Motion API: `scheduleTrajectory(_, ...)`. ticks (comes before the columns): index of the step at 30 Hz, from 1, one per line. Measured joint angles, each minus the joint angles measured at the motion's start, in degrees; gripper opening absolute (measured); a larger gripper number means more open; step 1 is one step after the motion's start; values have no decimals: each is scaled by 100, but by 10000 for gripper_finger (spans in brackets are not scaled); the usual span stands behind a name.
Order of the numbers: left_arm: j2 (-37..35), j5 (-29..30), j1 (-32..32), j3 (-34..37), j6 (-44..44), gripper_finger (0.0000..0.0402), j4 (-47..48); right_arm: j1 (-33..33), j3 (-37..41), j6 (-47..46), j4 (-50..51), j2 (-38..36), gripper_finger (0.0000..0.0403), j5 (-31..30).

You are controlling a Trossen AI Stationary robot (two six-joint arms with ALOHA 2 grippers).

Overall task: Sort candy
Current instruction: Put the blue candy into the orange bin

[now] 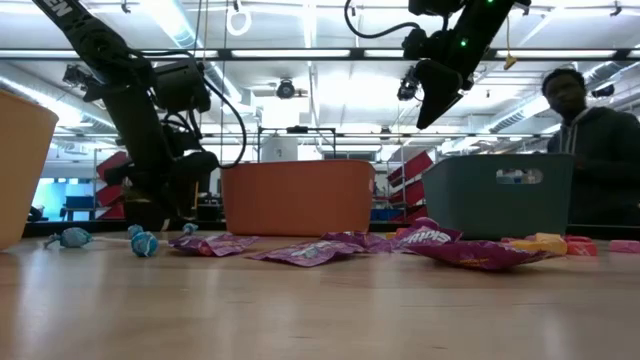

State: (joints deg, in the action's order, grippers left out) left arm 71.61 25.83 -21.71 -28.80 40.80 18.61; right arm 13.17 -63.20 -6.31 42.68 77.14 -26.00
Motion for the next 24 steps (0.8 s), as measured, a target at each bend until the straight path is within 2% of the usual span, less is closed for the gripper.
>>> scheduleTrajectory(16, 2, 74, -1, 0, 146, 138, -252, 0, 0, 80, -160, 0, 87, 0)
scheduleTrajectory(24, 2, 329, -2, 0, 145, 138, -232, -4, 0, 96, -166, 0, 87, 0)
